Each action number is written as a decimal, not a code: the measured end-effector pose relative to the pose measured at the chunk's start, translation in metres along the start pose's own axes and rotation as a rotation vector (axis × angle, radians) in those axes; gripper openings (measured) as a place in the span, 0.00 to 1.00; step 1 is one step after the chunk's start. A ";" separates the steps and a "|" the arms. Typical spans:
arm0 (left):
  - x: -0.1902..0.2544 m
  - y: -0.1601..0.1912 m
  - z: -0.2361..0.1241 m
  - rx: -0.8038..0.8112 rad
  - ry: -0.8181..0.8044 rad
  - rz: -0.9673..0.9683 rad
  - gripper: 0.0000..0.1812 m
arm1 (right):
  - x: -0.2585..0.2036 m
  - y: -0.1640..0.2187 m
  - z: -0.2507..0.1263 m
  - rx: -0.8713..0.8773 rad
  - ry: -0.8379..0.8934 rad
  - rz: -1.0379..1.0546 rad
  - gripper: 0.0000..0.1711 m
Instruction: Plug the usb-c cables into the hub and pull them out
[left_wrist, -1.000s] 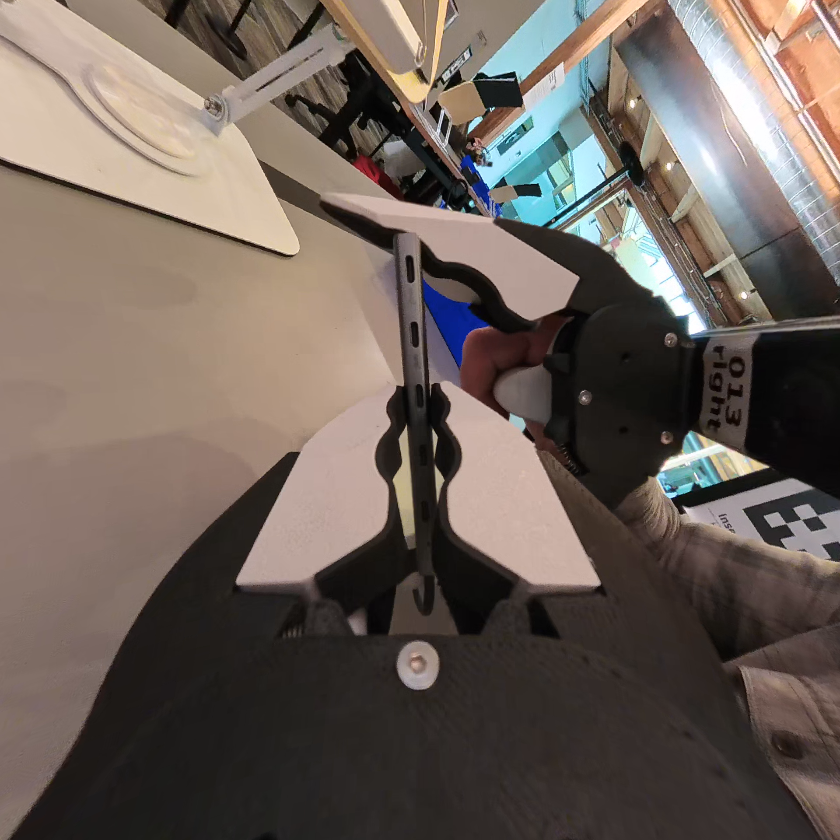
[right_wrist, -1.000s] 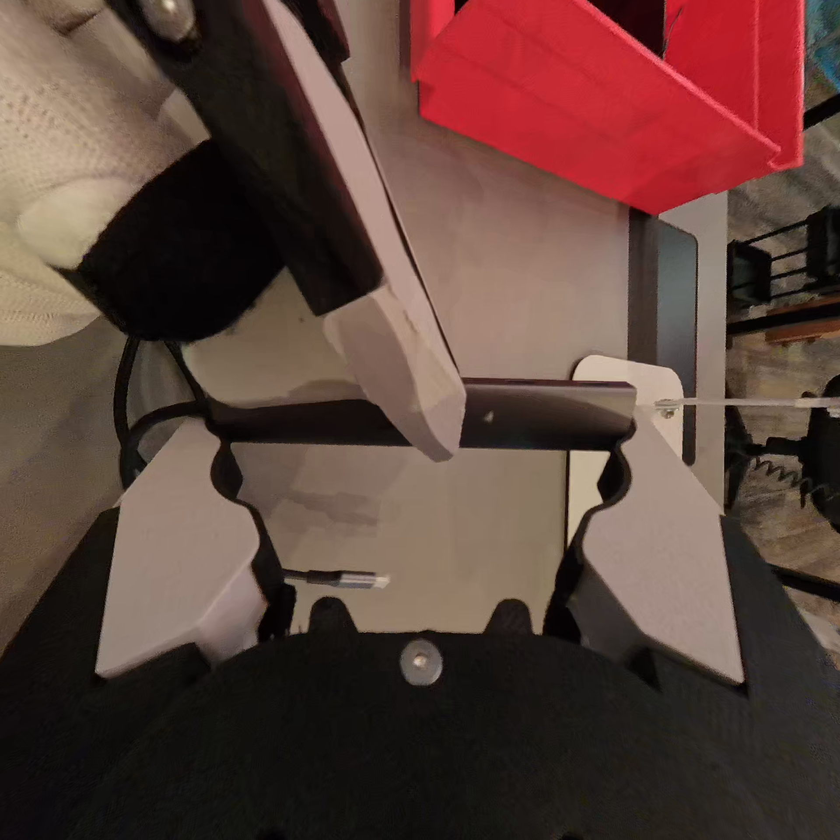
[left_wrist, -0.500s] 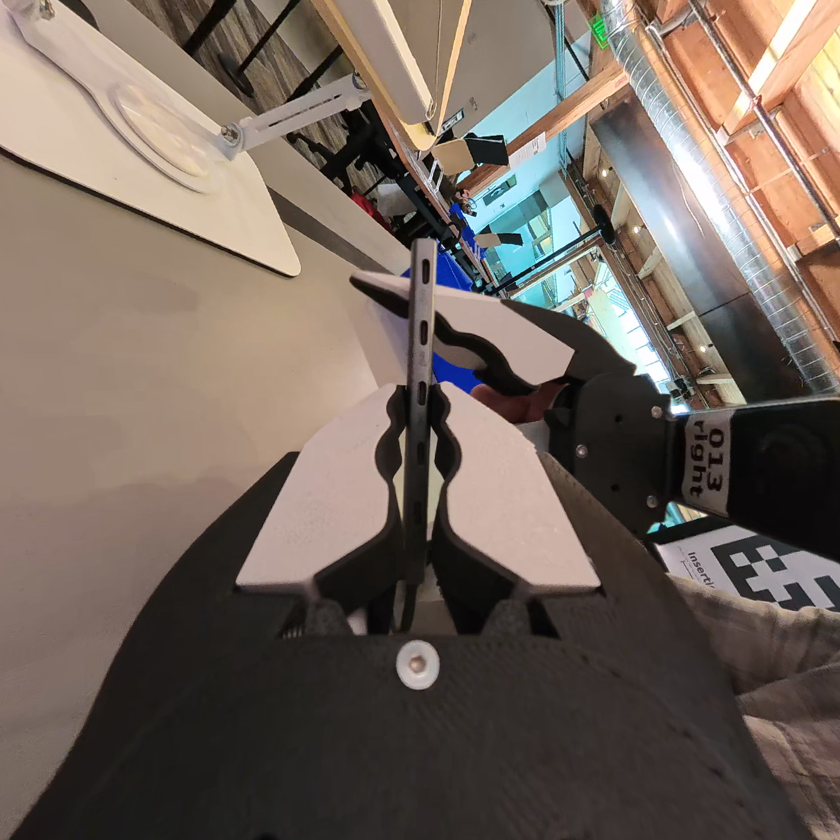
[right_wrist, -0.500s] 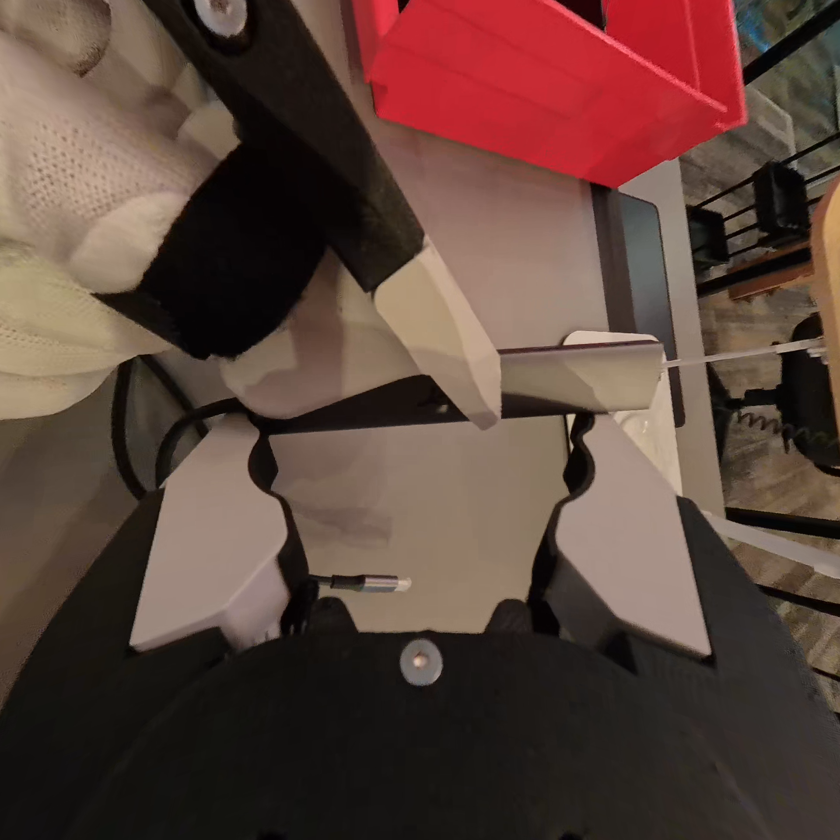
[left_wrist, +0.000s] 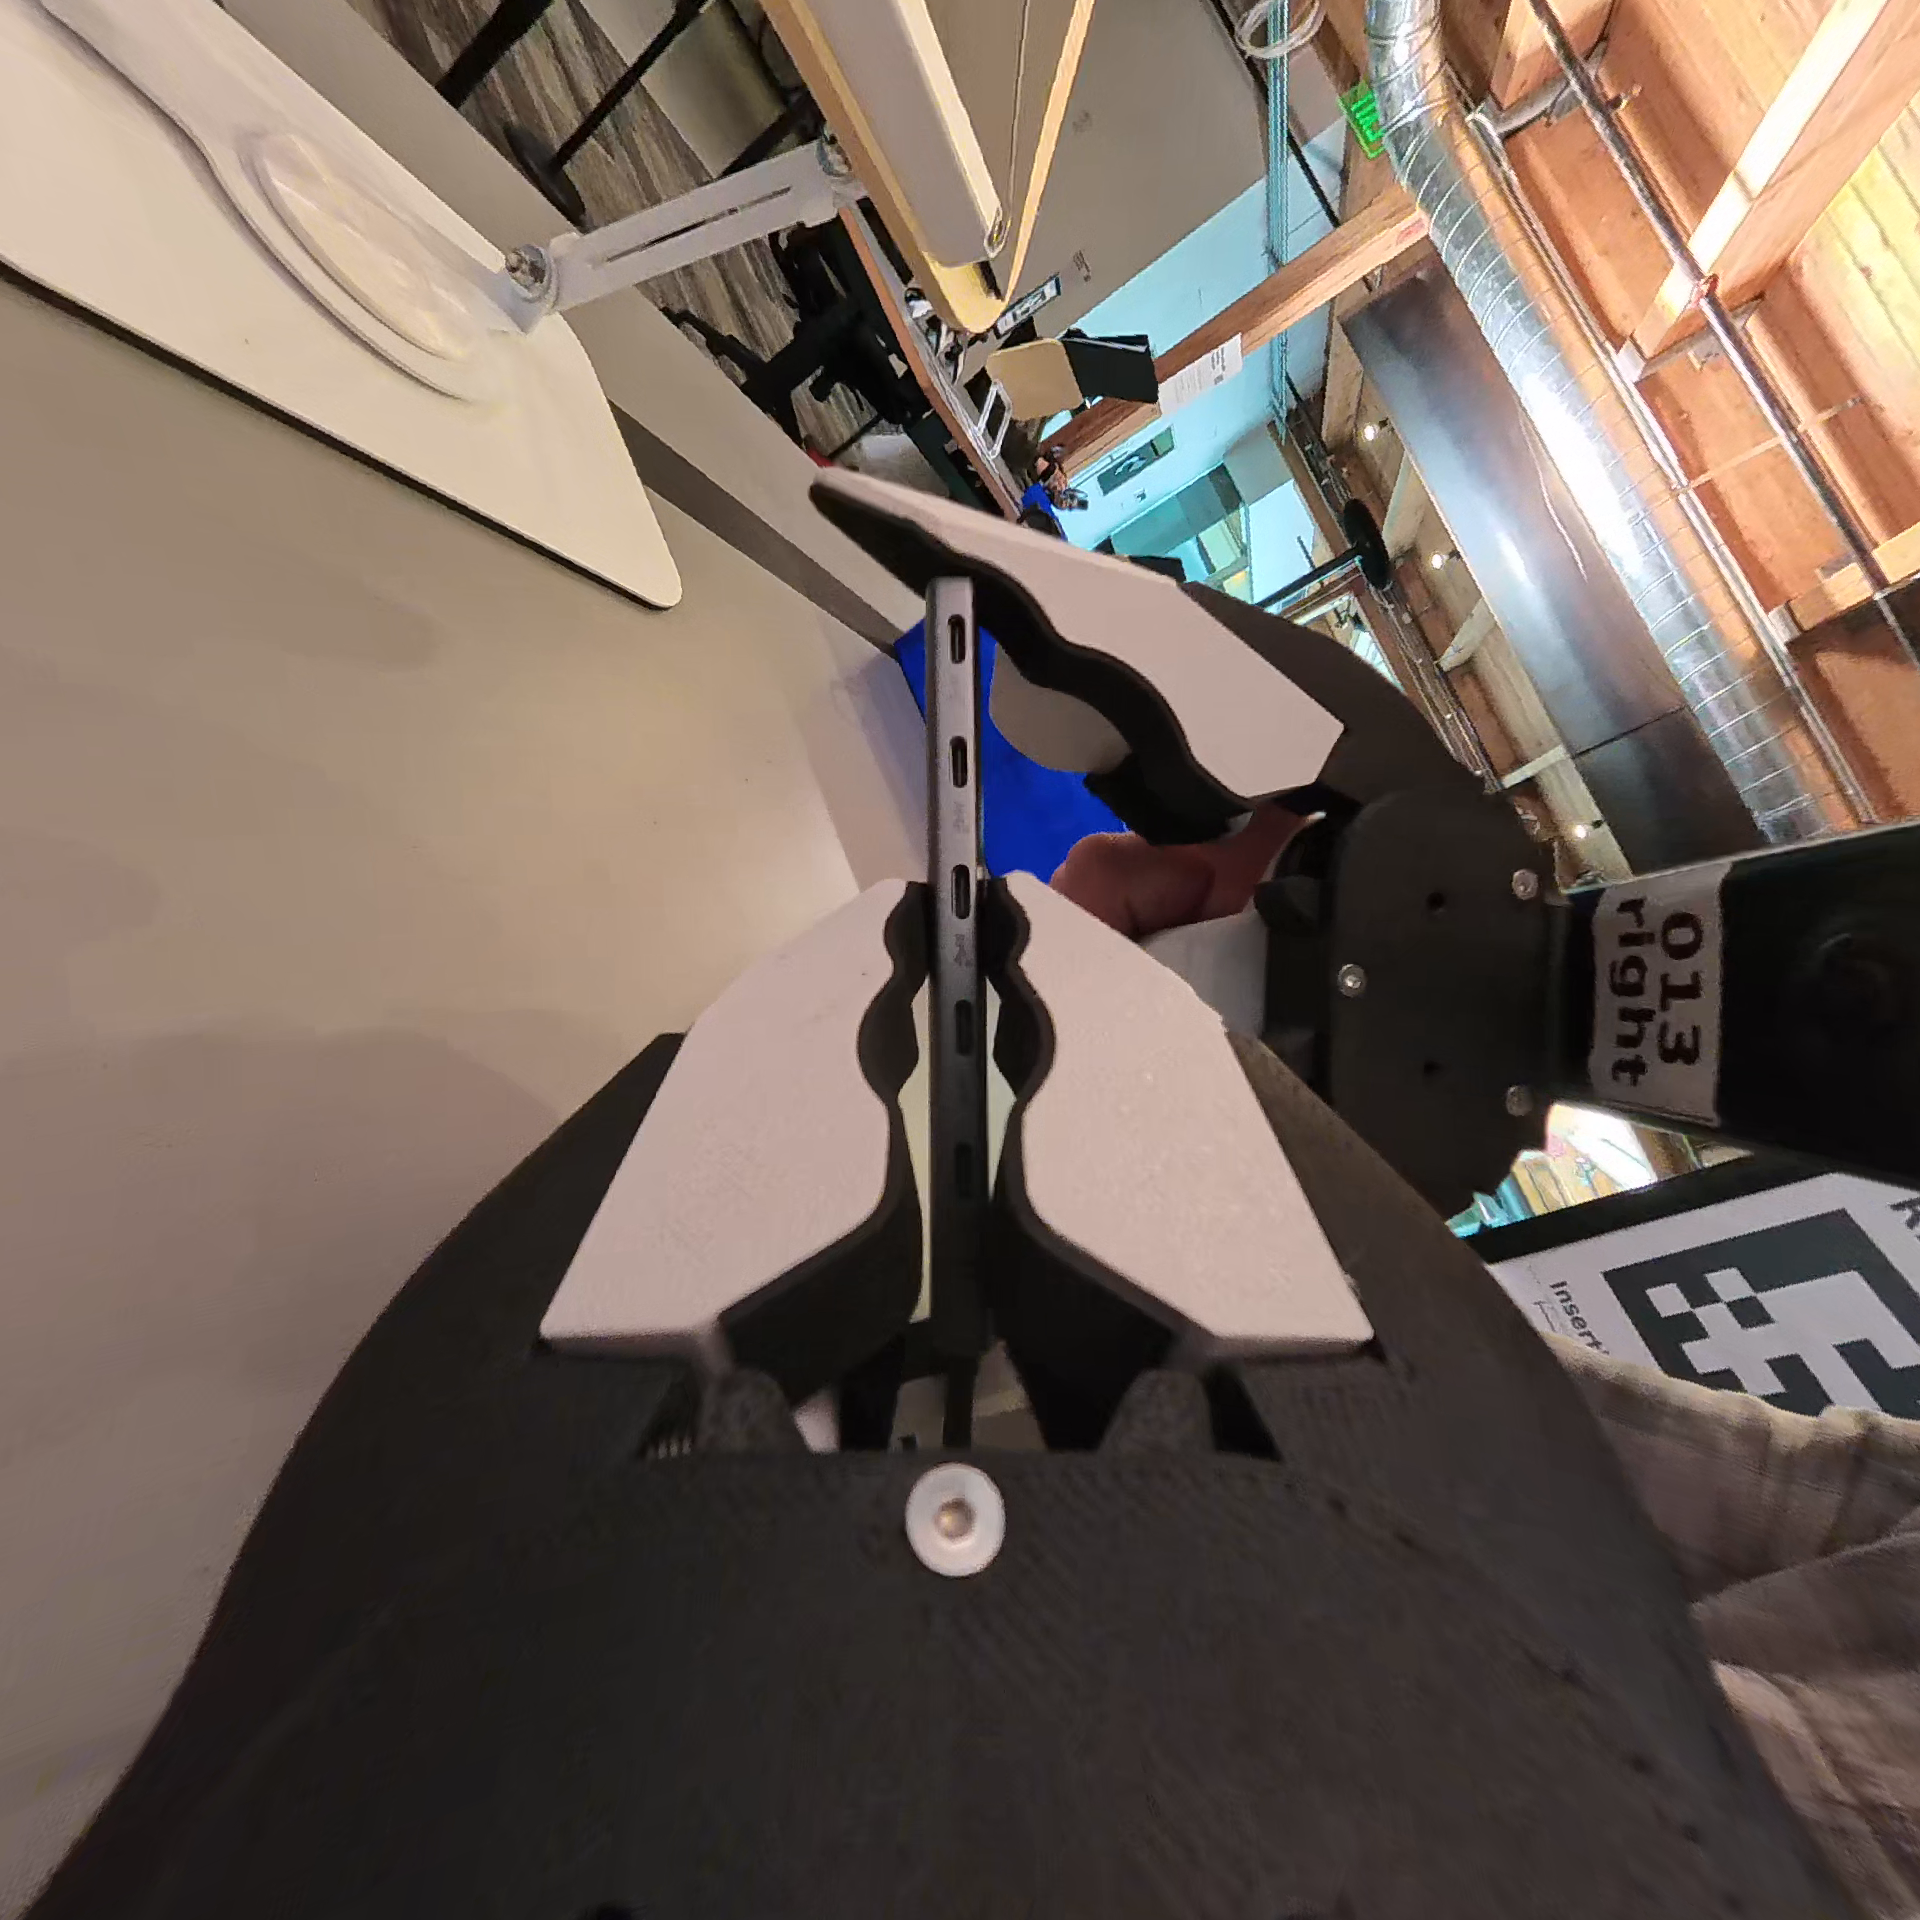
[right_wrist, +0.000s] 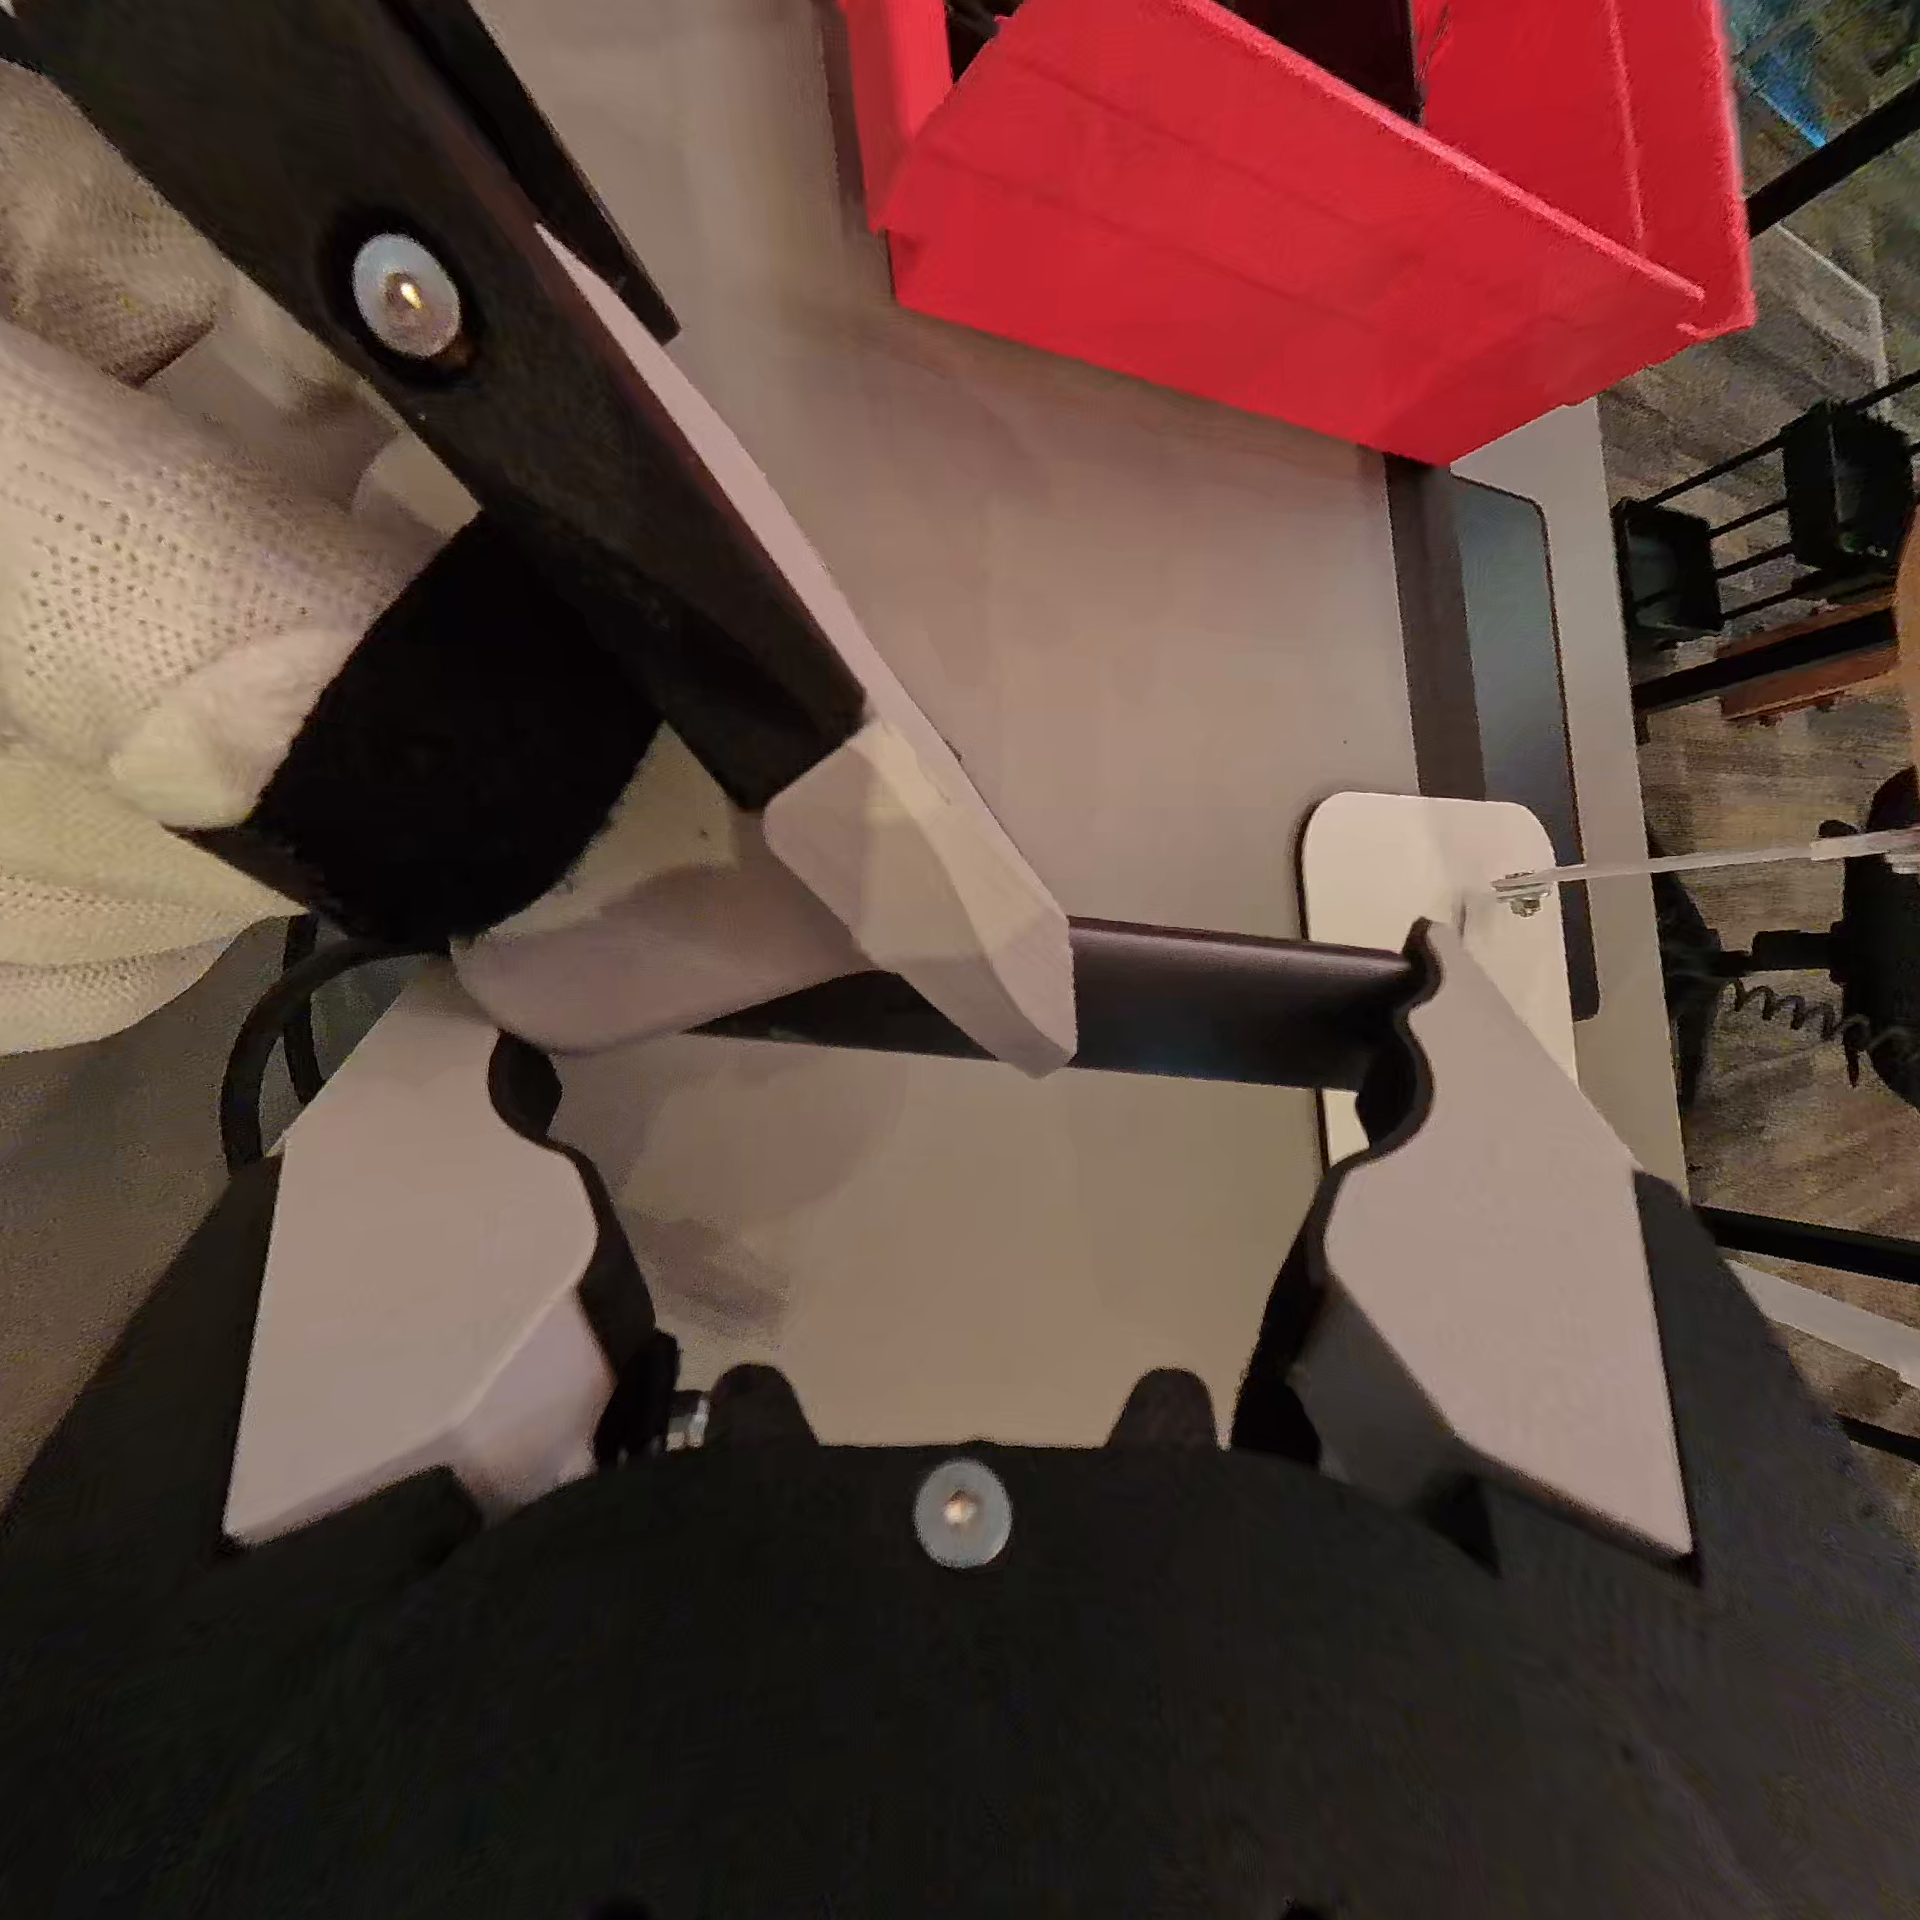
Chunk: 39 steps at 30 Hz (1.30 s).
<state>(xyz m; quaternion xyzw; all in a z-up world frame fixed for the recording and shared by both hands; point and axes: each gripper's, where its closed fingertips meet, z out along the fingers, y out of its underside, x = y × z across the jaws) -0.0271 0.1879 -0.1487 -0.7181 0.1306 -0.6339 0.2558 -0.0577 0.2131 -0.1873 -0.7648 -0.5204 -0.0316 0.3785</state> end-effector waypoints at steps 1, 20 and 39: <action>0.000 -0.002 -0.001 0.012 0.001 -0.001 0.06 | 0.001 -0.001 0.000 0.008 0.013 0.014 0.90; 0.009 -0.022 -0.023 0.005 0.019 0.093 0.14 | 0.008 0.007 -0.013 0.041 -0.063 0.030 0.89; -0.050 0.080 -0.134 -0.776 -0.310 0.866 0.18 | -0.007 0.026 -0.015 0.094 -0.226 0.005 0.89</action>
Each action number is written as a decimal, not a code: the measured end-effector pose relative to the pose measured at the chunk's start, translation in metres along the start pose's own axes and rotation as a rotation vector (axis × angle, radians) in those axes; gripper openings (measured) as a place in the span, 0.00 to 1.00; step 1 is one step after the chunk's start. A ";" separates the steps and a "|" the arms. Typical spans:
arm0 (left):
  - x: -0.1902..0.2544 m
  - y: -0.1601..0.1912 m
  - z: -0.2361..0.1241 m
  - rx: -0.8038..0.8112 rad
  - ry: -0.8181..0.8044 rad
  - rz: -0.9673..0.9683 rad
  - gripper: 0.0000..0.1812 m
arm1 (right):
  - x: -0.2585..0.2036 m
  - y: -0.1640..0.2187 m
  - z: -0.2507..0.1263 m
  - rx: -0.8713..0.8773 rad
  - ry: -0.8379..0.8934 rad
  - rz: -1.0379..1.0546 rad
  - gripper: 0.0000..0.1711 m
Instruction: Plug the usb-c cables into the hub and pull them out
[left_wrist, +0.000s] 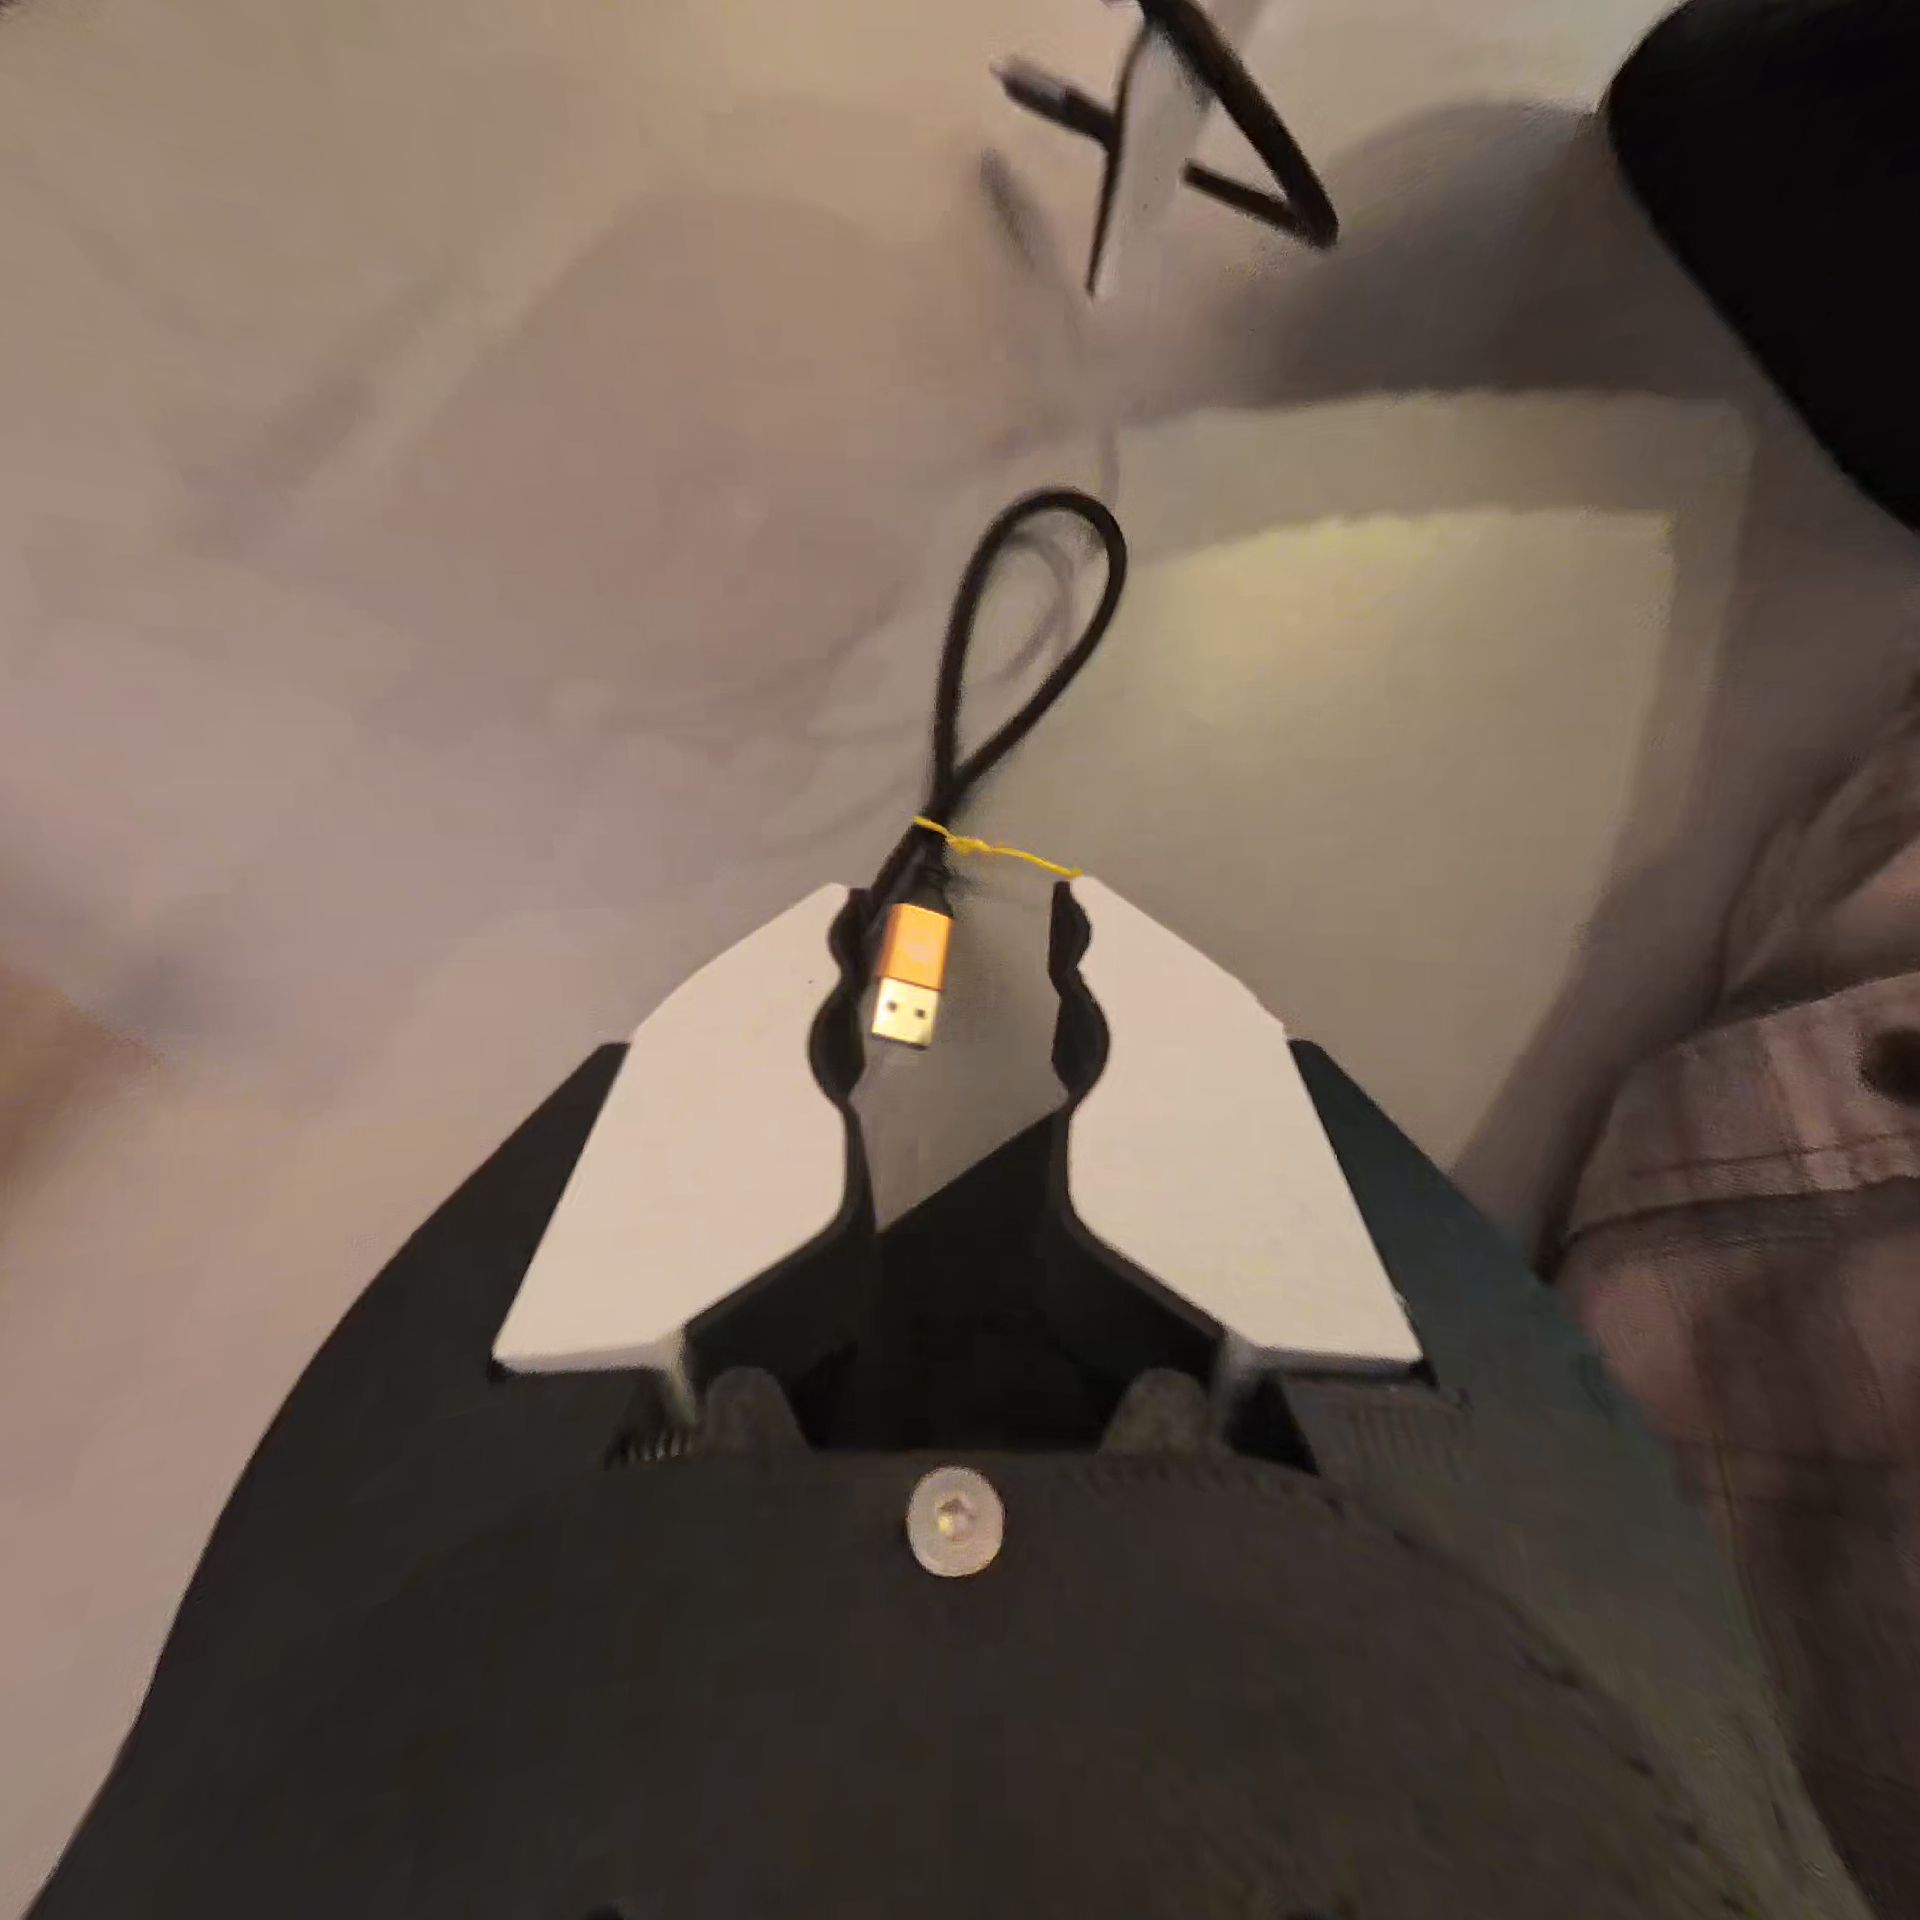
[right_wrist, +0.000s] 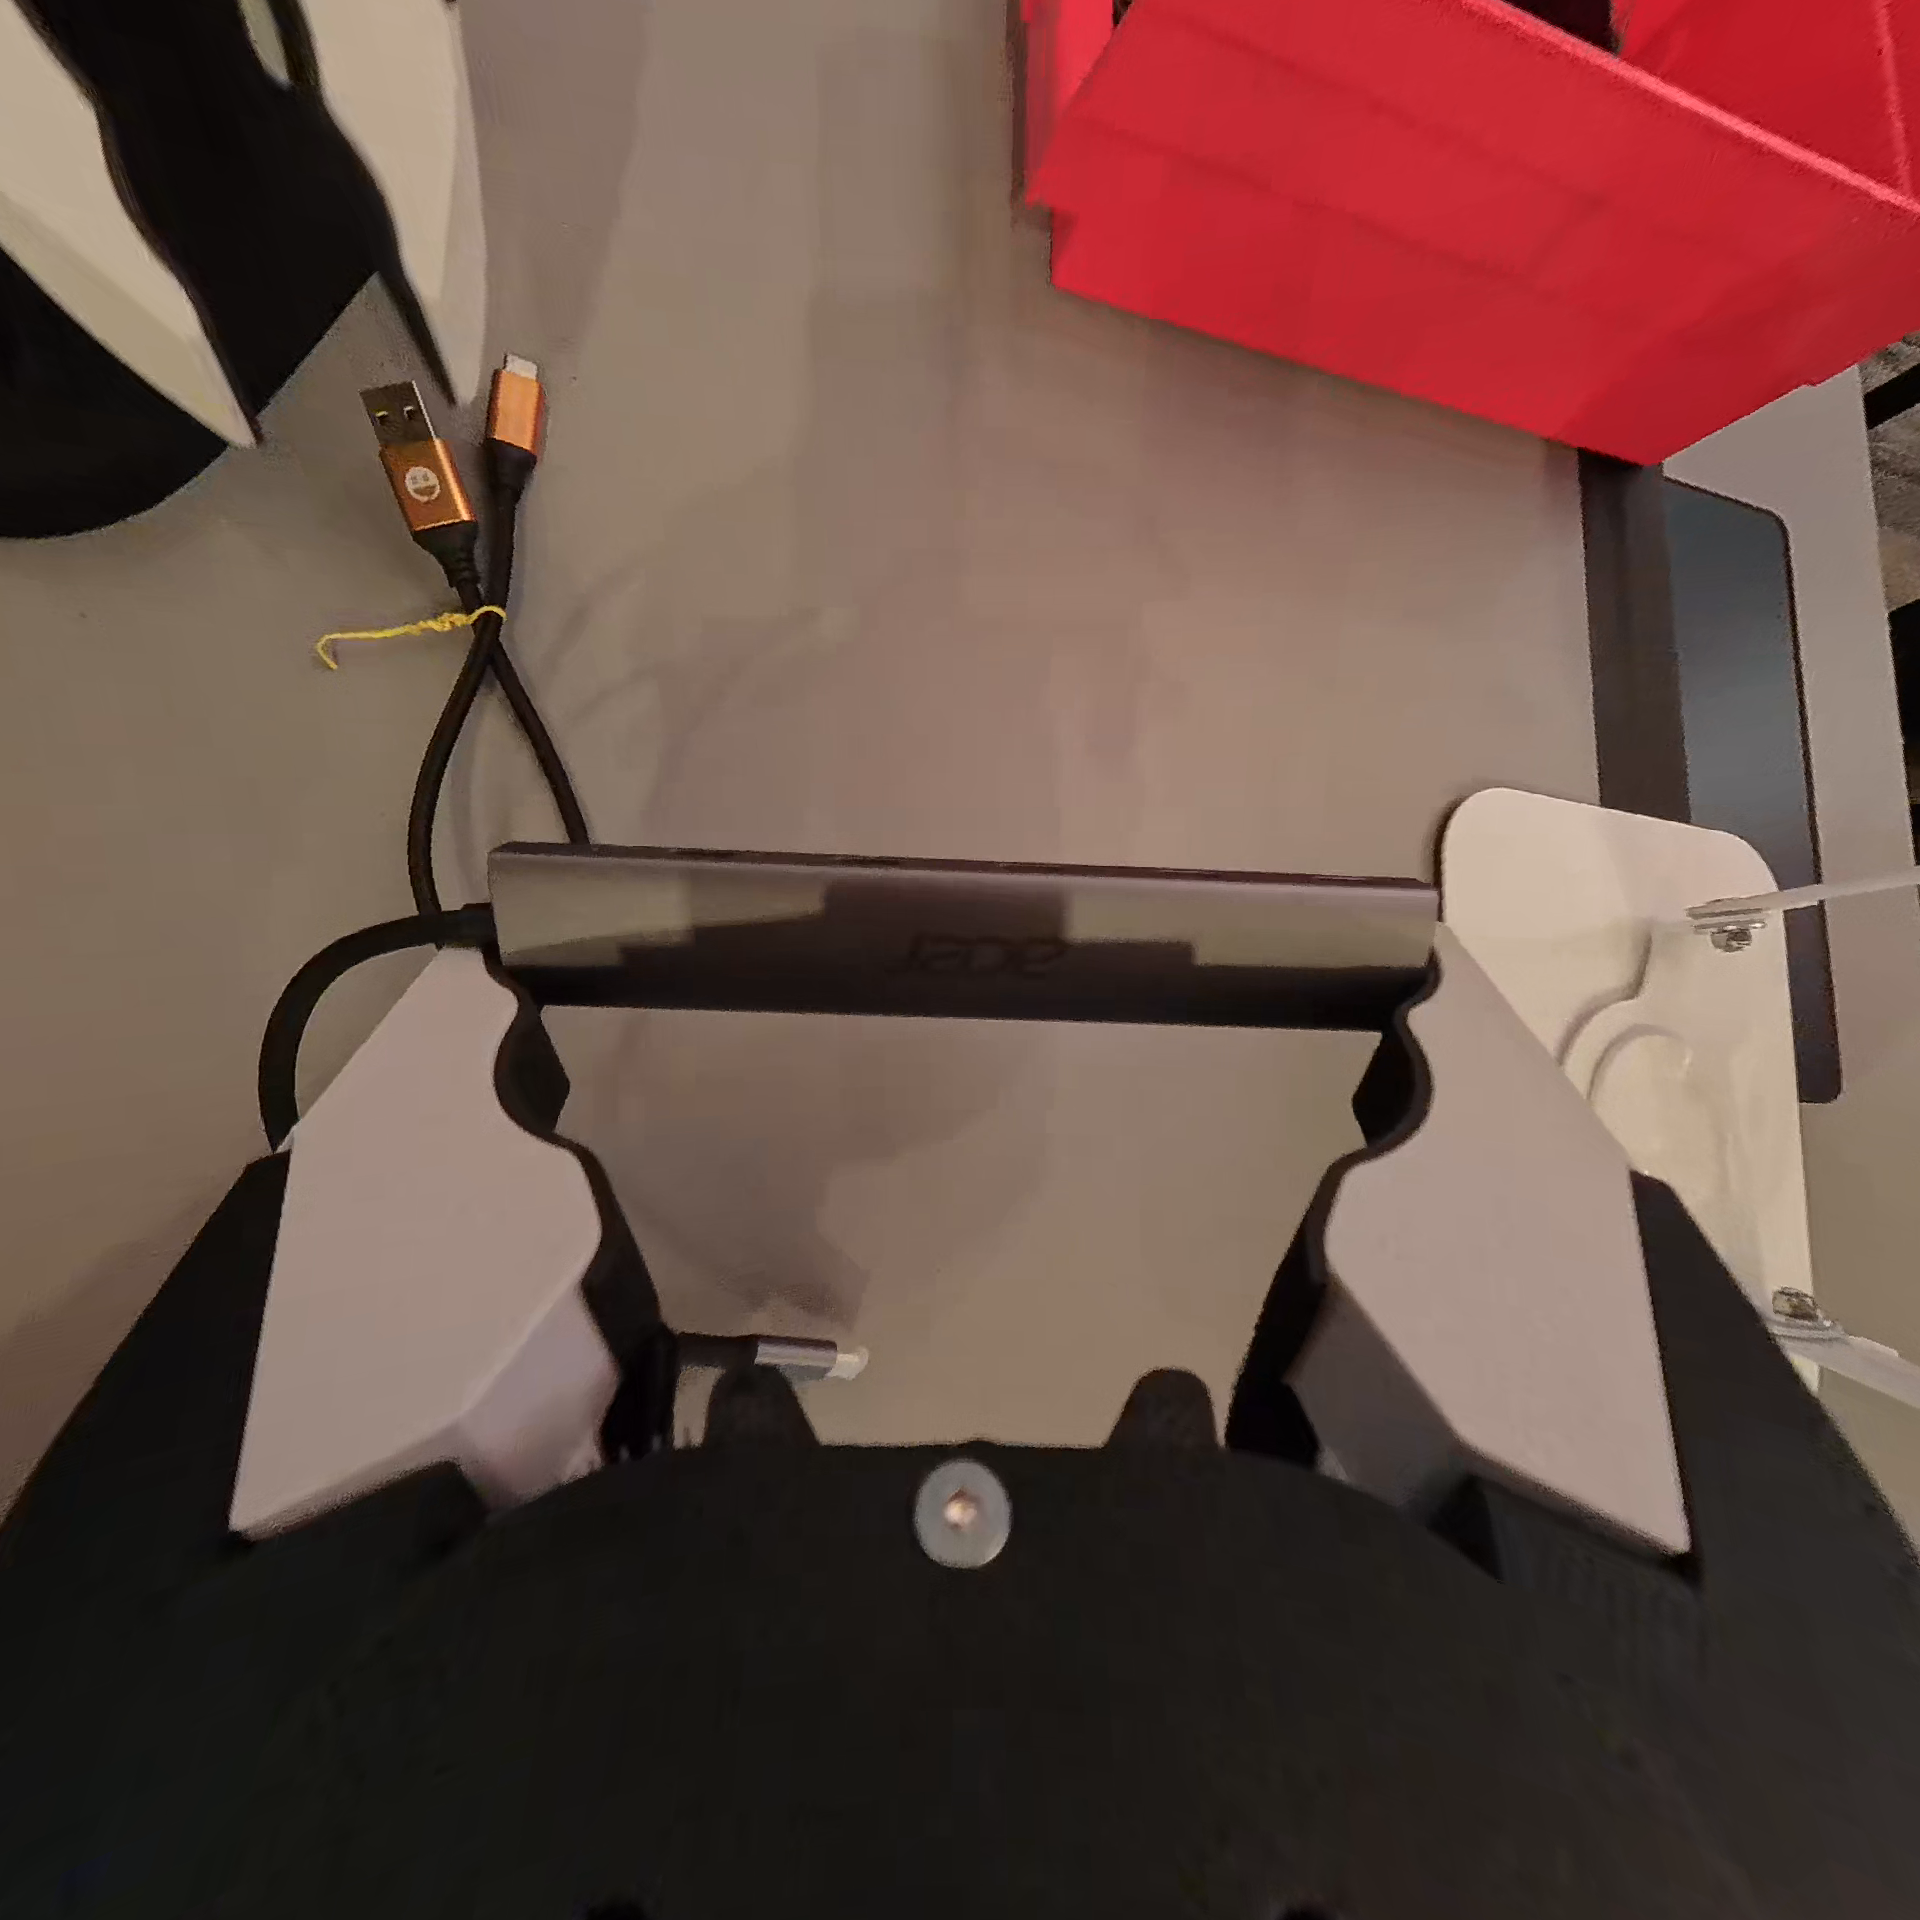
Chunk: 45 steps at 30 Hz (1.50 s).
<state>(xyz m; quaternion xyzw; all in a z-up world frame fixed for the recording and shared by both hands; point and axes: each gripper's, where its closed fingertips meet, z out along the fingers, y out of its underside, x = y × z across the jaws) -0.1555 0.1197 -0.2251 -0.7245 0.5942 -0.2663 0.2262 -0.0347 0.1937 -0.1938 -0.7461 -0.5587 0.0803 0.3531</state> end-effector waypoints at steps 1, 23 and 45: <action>0.002 0.005 0.007 -0.039 -0.015 0.021 0.18 | -0.001 0.001 0.001 -0.001 -0.002 0.001 0.89; -0.009 -0.028 0.060 -0.339 -0.004 1.127 0.08 | -0.004 0.028 -0.025 -0.012 0.002 -0.027 0.89; -0.043 -0.038 0.080 -0.076 -0.285 -0.303 0.18 | -0.002 0.027 -0.027 0.064 0.031 0.019 0.89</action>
